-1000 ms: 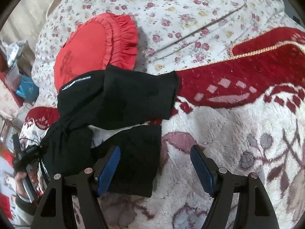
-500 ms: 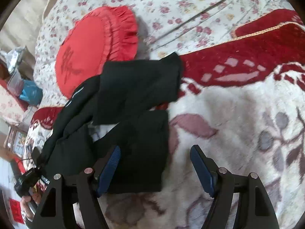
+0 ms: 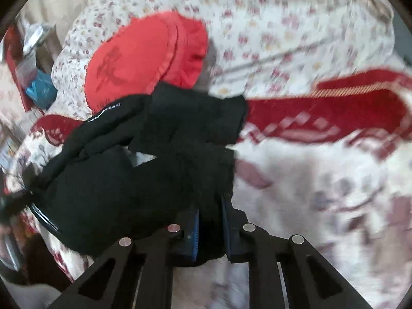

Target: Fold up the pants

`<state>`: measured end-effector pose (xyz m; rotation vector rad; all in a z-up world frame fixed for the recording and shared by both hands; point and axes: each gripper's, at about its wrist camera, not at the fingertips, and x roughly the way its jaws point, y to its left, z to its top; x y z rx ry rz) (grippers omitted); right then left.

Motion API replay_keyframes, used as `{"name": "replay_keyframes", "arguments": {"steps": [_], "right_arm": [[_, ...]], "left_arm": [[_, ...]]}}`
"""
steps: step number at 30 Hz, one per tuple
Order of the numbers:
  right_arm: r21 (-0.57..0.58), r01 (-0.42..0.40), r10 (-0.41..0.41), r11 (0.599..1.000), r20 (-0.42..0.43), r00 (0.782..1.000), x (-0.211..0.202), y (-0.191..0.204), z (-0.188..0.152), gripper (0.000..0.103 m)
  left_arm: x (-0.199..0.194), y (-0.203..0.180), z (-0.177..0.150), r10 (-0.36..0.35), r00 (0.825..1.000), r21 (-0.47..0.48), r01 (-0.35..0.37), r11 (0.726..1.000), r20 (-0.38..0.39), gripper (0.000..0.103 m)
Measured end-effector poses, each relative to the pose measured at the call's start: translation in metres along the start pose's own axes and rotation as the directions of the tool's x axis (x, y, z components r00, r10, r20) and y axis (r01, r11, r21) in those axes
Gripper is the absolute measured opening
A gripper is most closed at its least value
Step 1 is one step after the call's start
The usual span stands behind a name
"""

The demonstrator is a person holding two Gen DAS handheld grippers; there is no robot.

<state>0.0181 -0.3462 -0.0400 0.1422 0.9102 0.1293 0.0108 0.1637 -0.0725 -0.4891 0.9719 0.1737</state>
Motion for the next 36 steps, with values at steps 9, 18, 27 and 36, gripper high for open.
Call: {"name": "replay_keyframes", "arguments": {"steps": [9,18,27,36], "right_arm": [[0.069,0.167,-0.149,0.983,-0.214,0.965,0.005,-0.049,-0.030,0.015],[-0.009,-0.041,0.041,0.999,-0.050,0.998,-0.010,0.000,0.011,0.016],[-0.018,-0.133,0.128,0.991,-0.186,0.974,0.069,0.033,-0.004,0.016],[-0.150,-0.254,0.244,0.956,-0.081,0.966,0.052,0.085,0.064,0.051]], "left_arm": [[-0.005,0.003,-0.016,0.012,1.000,0.030,-0.011,0.999,-0.023,0.025],[-0.055,-0.003,-0.013,0.074,0.993,0.103,-0.083,0.991,0.089,0.037],[-0.031,-0.040,-0.028,-0.006,0.999,0.224,-0.005,0.975,0.048,0.037],[0.004,-0.052,-0.020,0.018,1.000,0.257,-0.011,0.966,-0.023,0.038]]}}
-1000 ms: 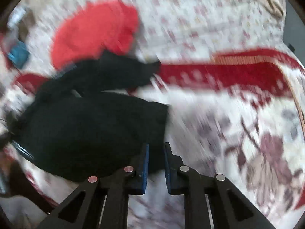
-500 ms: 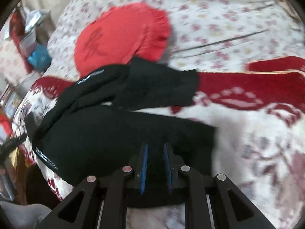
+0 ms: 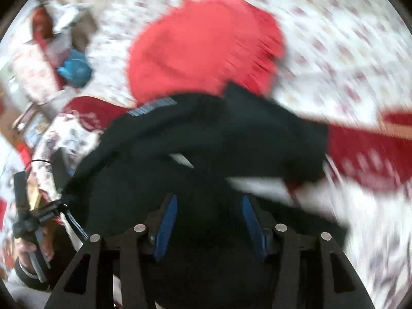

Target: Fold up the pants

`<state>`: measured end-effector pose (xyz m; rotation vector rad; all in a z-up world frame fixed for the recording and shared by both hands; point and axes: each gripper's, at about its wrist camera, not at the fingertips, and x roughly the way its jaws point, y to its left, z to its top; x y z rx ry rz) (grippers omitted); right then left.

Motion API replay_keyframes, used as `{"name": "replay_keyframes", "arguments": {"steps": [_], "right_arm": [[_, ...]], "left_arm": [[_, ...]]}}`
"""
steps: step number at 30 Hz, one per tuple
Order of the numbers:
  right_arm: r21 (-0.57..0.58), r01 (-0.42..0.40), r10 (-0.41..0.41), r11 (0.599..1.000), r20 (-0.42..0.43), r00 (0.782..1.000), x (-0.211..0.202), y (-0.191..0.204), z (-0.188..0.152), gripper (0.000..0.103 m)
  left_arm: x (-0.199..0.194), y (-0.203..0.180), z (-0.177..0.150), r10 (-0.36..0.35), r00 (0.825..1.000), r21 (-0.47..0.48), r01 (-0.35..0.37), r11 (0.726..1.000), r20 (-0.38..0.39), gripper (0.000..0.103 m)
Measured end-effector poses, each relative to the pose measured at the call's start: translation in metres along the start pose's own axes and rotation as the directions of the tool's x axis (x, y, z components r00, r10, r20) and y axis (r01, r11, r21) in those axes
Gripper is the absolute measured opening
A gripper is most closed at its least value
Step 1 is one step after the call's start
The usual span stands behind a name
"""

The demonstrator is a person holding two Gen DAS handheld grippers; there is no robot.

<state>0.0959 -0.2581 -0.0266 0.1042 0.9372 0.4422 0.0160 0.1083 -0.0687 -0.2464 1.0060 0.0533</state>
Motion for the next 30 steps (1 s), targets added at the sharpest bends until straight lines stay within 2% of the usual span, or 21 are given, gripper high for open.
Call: {"name": "replay_keyframes", "arguments": {"steps": [2,4,6,10,13,15,16,17,18,19,21,23,27,30], "right_arm": [[-0.090,0.001,0.002,0.996,0.029,1.000,0.013,0.022,0.025,0.051],[-0.188,0.023,-0.013,0.982,0.053,0.999,0.033,0.043,0.051,0.051],[-0.262,0.046,-0.033,0.964,0.056,0.998,0.058,0.057,0.074,0.051],[-0.376,0.105,-0.104,0.920,0.023,0.994,0.112,0.066,0.111,0.052],[-0.442,0.137,-0.164,0.887,-0.025,0.986,0.154,0.065,0.126,0.054],[-0.451,0.139,-0.178,0.882,-0.045,0.983,0.171,0.060,0.128,0.053],[-0.449,0.142,-0.180,0.882,-0.044,0.983,0.180,0.056,0.128,0.044],[-0.451,0.163,-0.197,0.878,-0.029,0.980,0.185,0.055,0.126,0.024],[-0.451,0.178,-0.210,0.874,-0.021,0.978,0.187,0.054,0.125,0.015],[-0.437,0.153,-0.189,0.886,-0.040,0.981,0.189,0.052,0.125,0.007],[-0.405,0.134,-0.166,0.904,-0.043,0.985,0.183,0.051,0.124,0.007],[-0.379,0.104,-0.121,0.919,-0.019,0.993,0.162,0.053,0.124,0.007],[-0.342,0.018,0.005,0.940,0.066,0.998,0.092,0.065,0.118,0.007],[-0.353,-0.066,0.118,0.933,0.127,0.985,0.031,0.086,0.094,0.007]], "left_arm": [[-0.011,-0.002,0.013,-0.014,0.999,0.008,0.014,1.000,0.033,0.041],[-0.018,-0.006,0.023,-0.029,0.998,0.014,0.028,0.999,0.064,0.053],[-0.021,-0.007,0.037,-0.054,0.994,0.000,0.054,0.999,0.093,0.061],[-0.008,-0.011,0.062,-0.088,0.992,-0.018,0.090,0.996,0.086,0.062],[0.016,-0.016,0.073,-0.071,0.996,0.004,0.071,0.997,0.061,0.062],[0.033,-0.016,0.077,-0.055,0.998,0.009,0.055,0.998,0.034,0.062],[0.043,-0.015,0.079,-0.040,0.999,0.006,0.040,0.999,0.019,0.062],[0.050,-0.013,0.080,-0.026,1.000,0.001,0.026,1.000,0.007,0.062],[0.058,-0.010,0.082,-0.007,1.000,-0.011,0.007,1.000,-0.007,0.062],[0.063,-0.007,0.084,0.010,1.000,-0.020,-0.010,1.000,-0.011,0.062],[0.069,0.000,0.088,0.031,0.999,-0.045,-0.032,0.998,-0.013,0.062],[0.068,0.008,0.090,0.003,1.000,-0.083,-0.005,0.997,-0.026,0.062],[0.046,0.014,0.089,0.028,0.999,-0.106,-0.025,0.994,0.020,0.062],[0.022,0.025,0.082,0.009,0.998,-0.134,0.000,0.991,0.064,0.062]]}}
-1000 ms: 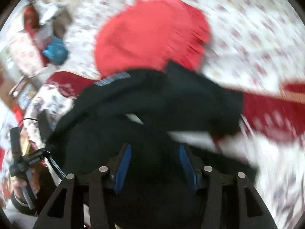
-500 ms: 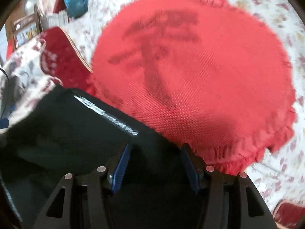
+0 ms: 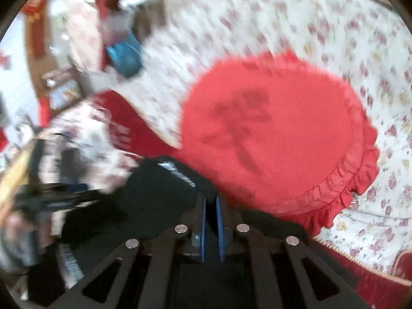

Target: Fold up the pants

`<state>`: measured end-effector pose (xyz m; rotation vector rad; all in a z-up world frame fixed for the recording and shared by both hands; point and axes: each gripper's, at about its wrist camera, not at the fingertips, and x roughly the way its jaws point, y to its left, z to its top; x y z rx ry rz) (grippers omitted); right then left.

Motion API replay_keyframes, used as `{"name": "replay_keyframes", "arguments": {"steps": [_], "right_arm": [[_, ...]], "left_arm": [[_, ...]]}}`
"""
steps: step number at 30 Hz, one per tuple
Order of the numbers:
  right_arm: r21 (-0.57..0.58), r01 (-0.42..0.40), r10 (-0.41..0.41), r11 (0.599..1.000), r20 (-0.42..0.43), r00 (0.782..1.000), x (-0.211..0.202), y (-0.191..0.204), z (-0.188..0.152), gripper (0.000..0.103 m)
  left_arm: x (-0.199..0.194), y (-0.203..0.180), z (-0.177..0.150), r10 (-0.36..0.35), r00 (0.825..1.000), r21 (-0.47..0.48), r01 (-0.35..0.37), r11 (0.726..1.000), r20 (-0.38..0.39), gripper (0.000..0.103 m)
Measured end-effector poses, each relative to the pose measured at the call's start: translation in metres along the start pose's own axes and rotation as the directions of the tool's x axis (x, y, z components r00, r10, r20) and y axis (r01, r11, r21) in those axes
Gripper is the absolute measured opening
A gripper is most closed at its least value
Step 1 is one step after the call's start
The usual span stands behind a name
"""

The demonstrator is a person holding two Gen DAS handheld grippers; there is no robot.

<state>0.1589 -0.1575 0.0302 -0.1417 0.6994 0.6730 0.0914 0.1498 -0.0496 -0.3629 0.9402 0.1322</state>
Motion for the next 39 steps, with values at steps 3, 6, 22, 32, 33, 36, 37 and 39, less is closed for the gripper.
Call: {"name": "replay_keyframes", "arguments": {"steps": [3,6,22,32,33,36,37,39], "right_arm": [[-0.032,-0.100,0.101,0.994,0.033,0.994,-0.051,0.045,-0.029,0.007],[-0.016,-0.186,0.186,0.982,-0.030,0.982,-0.060,0.080,-0.071,0.007],[0.002,-0.287,0.285,0.958,-0.125,0.950,-0.025,0.137,-0.115,0.063],[-0.073,-0.270,0.253,0.960,-0.186,0.950,0.080,0.185,-0.103,0.046],[-0.066,-0.262,0.245,0.963,-0.193,0.950,0.087,0.185,-0.102,0.039],[0.012,-0.267,0.265,0.964,-0.180,0.947,0.091,0.171,-0.094,0.011],[0.033,-0.274,0.275,0.961,-0.166,0.947,0.084,0.165,-0.090,0.007],[0.062,-0.289,0.295,0.955,-0.124,0.947,0.063,0.155,-0.078,0.006]], "left_arm": [[-0.028,0.020,-0.006,0.000,0.999,-0.046,0.002,0.999,0.045,0.062],[-0.045,0.039,-0.014,-0.001,0.998,-0.096,0.006,0.995,0.058,0.062],[-0.047,0.064,-0.042,-0.098,0.995,-0.156,0.094,0.983,-0.017,0.067],[-0.009,0.040,-0.026,-0.166,0.984,-0.134,0.156,0.979,-0.067,0.072],[-0.009,0.034,-0.023,-0.176,0.982,-0.121,0.168,0.978,-0.063,0.061],[-0.012,0.016,-0.015,-0.169,0.985,-0.054,0.167,0.985,-0.041,0.023],[-0.017,0.011,-0.011,-0.188,0.982,-0.042,0.187,0.981,-0.026,0.014],[-0.029,0.007,-0.002,-0.239,0.971,-0.034,0.238,0.971,-0.009,0.014]]}}
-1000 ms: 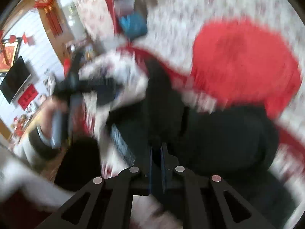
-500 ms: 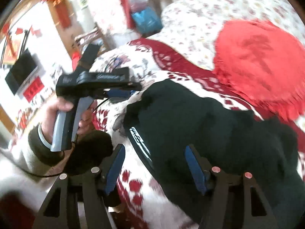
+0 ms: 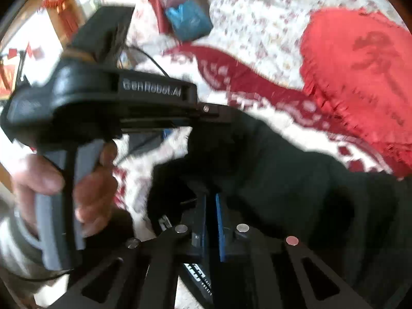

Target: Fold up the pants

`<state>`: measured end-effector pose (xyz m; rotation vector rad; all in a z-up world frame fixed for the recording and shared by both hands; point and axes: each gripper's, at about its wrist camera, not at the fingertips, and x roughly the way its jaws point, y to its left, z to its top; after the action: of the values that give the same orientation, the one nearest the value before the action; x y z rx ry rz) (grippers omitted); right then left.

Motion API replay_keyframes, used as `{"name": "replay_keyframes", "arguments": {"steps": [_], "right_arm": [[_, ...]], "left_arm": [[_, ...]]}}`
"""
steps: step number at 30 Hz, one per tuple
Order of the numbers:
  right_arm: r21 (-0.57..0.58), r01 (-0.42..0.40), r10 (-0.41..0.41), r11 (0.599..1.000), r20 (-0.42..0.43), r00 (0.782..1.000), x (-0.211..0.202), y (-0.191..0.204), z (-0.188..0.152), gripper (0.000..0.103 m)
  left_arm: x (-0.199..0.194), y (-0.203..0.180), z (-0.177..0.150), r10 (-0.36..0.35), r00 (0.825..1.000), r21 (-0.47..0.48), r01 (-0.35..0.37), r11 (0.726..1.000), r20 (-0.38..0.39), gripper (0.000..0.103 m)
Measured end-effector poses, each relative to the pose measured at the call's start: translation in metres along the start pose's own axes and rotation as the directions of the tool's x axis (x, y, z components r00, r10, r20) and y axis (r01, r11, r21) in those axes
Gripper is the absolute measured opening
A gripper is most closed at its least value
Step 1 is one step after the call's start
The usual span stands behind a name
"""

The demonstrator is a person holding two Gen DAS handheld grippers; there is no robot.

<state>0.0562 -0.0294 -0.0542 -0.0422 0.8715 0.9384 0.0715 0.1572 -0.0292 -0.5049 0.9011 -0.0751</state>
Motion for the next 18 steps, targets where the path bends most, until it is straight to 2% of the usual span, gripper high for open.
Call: {"name": "replay_keyframes", "arguments": {"steps": [4,7,9,10,11,12,13,14,15,16,18], "right_arm": [[0.024,-0.081,0.079,0.996,0.080,0.994,-0.047,0.009,0.016,0.003],[0.023,-0.191,0.186,0.981,0.126,0.974,-0.069,0.024,0.019,0.001],[-0.011,-0.179,0.179,0.984,0.113,0.977,-0.069,0.037,0.015,0.001],[-0.036,-0.139,0.142,0.990,0.101,0.985,-0.063,0.042,0.012,0.001],[-0.048,-0.098,0.102,0.994,0.098,0.990,-0.058,0.044,0.009,0.002],[-0.059,-0.049,0.055,0.997,0.095,0.994,-0.051,0.045,0.008,0.006],[-0.073,-0.001,0.007,0.997,0.074,0.997,-0.042,0.046,0.006,0.023],[-0.082,0.017,-0.013,0.996,0.049,0.999,-0.035,0.047,0.004,0.051],[-0.086,0.008,-0.006,0.996,0.025,1.000,-0.025,0.050,0.001,0.059],[-0.093,-0.004,0.005,0.996,0.017,1.000,-0.020,0.052,-0.001,0.061],[-0.125,0.052,-0.051,0.991,0.008,0.999,-0.003,0.057,-0.007,0.061]], "left_arm": [[-0.046,-0.020,0.020,-0.069,0.993,0.057,0.063,0.996,0.098,0.011],[-0.080,-0.029,0.017,-0.082,0.985,0.115,0.065,0.991,0.149,0.011],[-0.090,-0.025,0.010,-0.050,0.987,0.126,0.031,0.992,0.150,0.011],[-0.091,-0.020,0.005,-0.028,0.989,0.125,0.010,0.992,0.142,0.011],[-0.089,-0.011,-0.001,0.023,0.991,0.118,-0.038,0.992,0.132,0.011],[-0.086,-0.002,-0.005,0.055,0.991,0.103,-0.068,0.992,0.124,0.011],[-0.081,0.008,-0.008,0.078,0.992,0.073,-0.086,0.994,0.103,0.018],[-0.075,0.020,-0.010,0.087,0.994,0.029,-0.089,0.996,0.070,0.025],[-0.069,0.028,-0.011,0.090,0.995,-0.002,-0.090,0.996,0.042,0.048],[-0.060,0.036,-0.012,0.097,0.995,-0.029,-0.096,0.995,0.009,0.064],[-0.048,0.044,-0.016,0.140,0.990,-0.041,-0.139,0.989,0.012,0.064]]}}
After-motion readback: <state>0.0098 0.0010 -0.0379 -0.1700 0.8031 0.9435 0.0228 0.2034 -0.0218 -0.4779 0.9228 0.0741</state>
